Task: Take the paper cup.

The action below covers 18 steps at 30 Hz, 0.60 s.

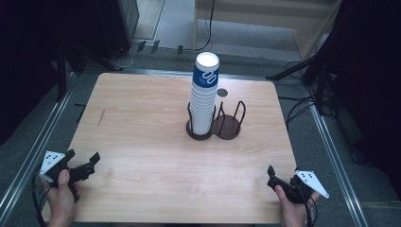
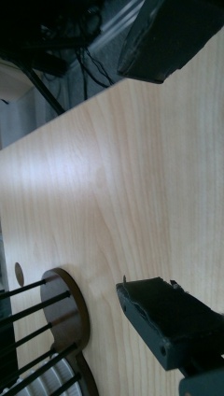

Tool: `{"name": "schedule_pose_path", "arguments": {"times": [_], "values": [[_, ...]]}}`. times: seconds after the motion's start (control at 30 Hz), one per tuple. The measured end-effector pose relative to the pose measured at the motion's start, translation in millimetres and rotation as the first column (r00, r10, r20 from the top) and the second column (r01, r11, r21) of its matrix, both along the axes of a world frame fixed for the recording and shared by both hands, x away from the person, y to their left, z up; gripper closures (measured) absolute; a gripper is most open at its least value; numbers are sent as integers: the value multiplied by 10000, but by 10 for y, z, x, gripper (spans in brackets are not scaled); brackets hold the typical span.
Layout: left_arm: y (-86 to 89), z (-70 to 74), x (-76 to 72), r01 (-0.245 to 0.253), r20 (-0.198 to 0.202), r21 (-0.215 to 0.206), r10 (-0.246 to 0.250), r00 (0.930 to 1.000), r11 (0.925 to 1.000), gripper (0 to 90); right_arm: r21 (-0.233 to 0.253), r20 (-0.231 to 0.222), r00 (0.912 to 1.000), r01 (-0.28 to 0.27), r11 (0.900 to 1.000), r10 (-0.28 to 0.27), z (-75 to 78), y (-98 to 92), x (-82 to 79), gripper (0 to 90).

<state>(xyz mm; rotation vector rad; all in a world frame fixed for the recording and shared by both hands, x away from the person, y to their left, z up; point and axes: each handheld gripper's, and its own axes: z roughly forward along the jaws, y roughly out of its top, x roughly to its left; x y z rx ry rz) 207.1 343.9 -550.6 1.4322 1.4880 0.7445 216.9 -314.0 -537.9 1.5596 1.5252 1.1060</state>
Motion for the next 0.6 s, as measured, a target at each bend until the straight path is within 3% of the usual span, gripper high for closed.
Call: {"name": "schedule_pose_path", "arguments": {"times": [0.2,0.3,0.4,0.6], "values": [[-2,-10,5,-63,-86,-43,63,9999,10000,30,387,235,9994,259,9989,-268,151,-45,27,10],[-24,-14,16,-209,-132,144,211,9997,9997,30,238,223,9996,188,9995,-193,237,-5,50,11],[-30,-14,24,-167,-178,255,172,9997,9995,30,341,306,9995,-108,9994,98,382,93,92,21],[7,-20,29,-207,-323,-206,200,9993,9996,31,387,523,9951,-863,9955,842,597,285,201,20]]}}
